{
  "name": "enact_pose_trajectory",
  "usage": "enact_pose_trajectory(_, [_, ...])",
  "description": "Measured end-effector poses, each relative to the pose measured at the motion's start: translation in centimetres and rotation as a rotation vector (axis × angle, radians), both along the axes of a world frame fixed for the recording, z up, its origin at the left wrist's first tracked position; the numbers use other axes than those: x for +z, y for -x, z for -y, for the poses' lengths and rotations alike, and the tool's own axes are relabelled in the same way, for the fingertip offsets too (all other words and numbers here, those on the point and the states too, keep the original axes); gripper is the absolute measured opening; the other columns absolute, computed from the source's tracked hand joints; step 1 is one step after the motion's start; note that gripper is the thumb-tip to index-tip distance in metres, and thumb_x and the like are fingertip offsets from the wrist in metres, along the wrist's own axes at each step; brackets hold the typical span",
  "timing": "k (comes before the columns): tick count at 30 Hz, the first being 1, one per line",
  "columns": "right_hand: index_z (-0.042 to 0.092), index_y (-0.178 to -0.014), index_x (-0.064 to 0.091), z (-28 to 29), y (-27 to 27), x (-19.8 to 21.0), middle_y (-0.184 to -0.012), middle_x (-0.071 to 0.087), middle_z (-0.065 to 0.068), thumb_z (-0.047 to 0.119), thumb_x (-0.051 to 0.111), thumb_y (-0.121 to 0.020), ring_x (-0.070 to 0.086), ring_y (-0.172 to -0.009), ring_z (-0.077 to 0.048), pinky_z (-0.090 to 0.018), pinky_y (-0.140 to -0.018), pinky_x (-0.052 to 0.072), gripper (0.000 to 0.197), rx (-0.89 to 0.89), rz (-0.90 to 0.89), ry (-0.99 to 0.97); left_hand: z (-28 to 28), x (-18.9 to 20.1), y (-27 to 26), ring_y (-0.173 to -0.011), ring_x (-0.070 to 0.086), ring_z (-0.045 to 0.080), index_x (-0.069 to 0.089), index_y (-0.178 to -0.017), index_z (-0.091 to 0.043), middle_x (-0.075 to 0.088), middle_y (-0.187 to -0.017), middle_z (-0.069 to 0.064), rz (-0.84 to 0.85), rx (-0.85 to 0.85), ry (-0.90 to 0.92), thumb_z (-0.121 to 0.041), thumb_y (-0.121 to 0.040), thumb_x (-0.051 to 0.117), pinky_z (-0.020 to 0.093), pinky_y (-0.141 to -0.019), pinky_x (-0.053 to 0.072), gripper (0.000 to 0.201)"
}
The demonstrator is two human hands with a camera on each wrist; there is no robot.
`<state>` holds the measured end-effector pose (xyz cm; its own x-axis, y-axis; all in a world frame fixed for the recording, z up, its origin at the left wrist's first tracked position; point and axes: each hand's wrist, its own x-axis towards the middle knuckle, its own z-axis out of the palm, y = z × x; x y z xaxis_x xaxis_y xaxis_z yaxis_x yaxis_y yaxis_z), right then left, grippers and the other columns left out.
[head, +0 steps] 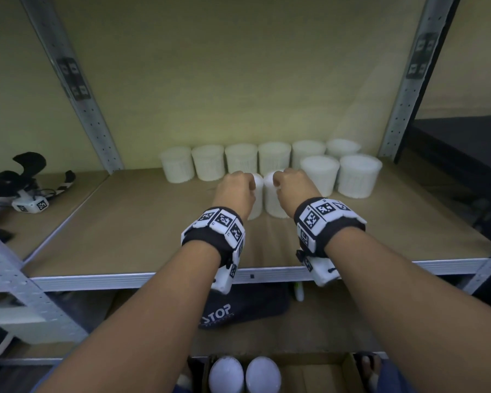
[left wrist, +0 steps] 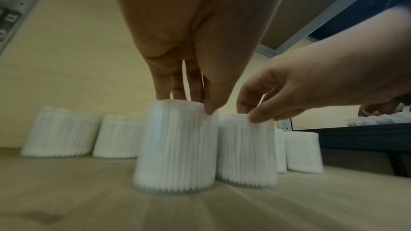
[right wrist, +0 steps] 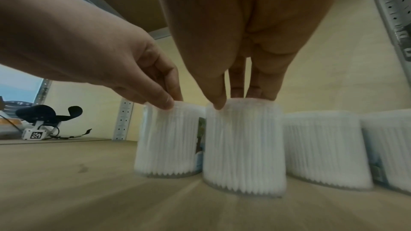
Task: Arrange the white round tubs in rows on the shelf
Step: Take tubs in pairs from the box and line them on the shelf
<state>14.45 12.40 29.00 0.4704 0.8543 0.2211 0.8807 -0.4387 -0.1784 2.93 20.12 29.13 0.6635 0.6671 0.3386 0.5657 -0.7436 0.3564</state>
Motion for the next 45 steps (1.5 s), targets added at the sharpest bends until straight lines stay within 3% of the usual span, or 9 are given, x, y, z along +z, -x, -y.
enact_pose_trajectory(8, [0.008,-0.115,0.062,-2.1,-2.1,0.4,-0.118,0.058,-0.015,0.002,0.048,-0.092,0.055,-0.109,-0.031,-0.035,-0.087,0.047,0.027,-0.014,-0.014,-0.027,-2.7,-0.2,-2.0,-0.103,0.062,0.029,0.069,-0.103,-0.007,0.068,-0.11,0.012,0.021,-0.01,0.017,-0.006,-0.087,0.055,0.034,-0.087,0.051,0.021])
enact_pose_trajectory(28, [0.007,-0.115,0.062,-5.2,-4.4,0.3,-0.12,0.059,-0.016,0.001,0.05,-0.09,0.057,-0.109,-0.033,-0.034,-0.086,0.046,0.029,-0.007,-0.002,-0.017,-6.7,-0.2,-4.3,-0.105,0.062,0.029,0.07,-0.1,-0.004,0.068,-0.11,0.014,0.048,-0.039,0.076,-0.004,-0.085,0.059,0.036,-0.09,0.051,0.019])
enact_pose_trajectory(32, [0.008,-0.121,0.057,-4.9,-4.3,0.3,-0.126,0.055,-0.015,0.014,0.051,-0.094,0.054,-0.114,-0.031,-0.037,-0.093,0.047,0.029,-0.009,-0.036,0.012,-7.1,-0.3,-3.8,-0.111,0.058,0.028,0.066,-0.111,-0.004,0.062,-0.118,0.015,0.005,-0.084,0.082,-0.01,-0.089,0.058,0.031,-0.093,0.046,0.025])
enact_pose_trajectory(35, [0.011,-0.133,0.049,-3.8,-3.8,0.7,-0.133,0.053,-0.013,0.027,0.052,-0.094,0.05,-0.122,-0.029,-0.037,-0.1,0.044,0.042,0.003,-0.08,0.049,-6.6,-0.2,-2.7,-0.116,0.056,0.025,0.061,-0.12,-0.009,0.058,-0.124,0.011,-0.015,-0.099,0.097,-0.025,-0.09,0.06,0.029,-0.095,0.042,0.034])
enact_pose_trajectory(38, [0.015,-0.139,0.041,-1.6,-2.1,0.9,-0.131,0.055,-0.012,0.026,0.053,-0.091,0.056,-0.117,-0.028,-0.039,-0.094,0.05,0.051,-0.015,-0.142,-0.017,-5.1,0.1,-0.7,-0.114,0.055,0.023,0.059,-0.122,-0.012,0.054,-0.126,0.009,0.005,-0.092,0.089,-0.028,-0.089,0.06,0.025,-0.09,0.041,0.037])
enact_pose_trajectory(40, [0.015,-0.133,0.048,0.3,-0.6,0.7,-0.125,0.06,-0.011,0.027,0.053,-0.09,0.059,-0.111,-0.028,-0.04,-0.09,0.053,0.045,-0.029,-0.153,-0.053,-3.9,0.5,1.1,-0.109,0.057,0.019,0.06,-0.121,-0.014,0.057,-0.122,0.006,0.01,-0.075,0.108,-0.028,-0.089,0.06,0.023,-0.086,0.04,0.035])
enact_pose_trajectory(43, [0.016,-0.107,0.066,3.4,2.0,-0.3,-0.108,0.068,-0.006,0.028,0.054,-0.087,0.063,-0.099,-0.025,-0.035,-0.085,0.054,0.026,-0.032,-0.219,-0.068,-1.3,0.9,4.4,-0.093,0.057,0.013,0.064,-0.112,-0.017,0.063,-0.108,0.0,0.022,-0.061,0.165,-0.029,-0.088,0.06,0.022,-0.079,0.042,0.027])
enact_pose_trajectory(45, [0.018,-0.093,0.069,5.4,4.1,-1.2,-0.096,0.07,-0.004,0.029,0.056,-0.085,0.065,-0.09,-0.024,-0.036,-0.08,0.056,0.019,-0.024,-0.292,-0.099,0.9,0.9,6.5,-0.084,0.057,0.01,0.066,-0.104,-0.02,0.064,-0.098,-0.004,0.036,-0.077,0.177,-0.029,-0.087,0.061,0.022,-0.075,0.043,0.02])
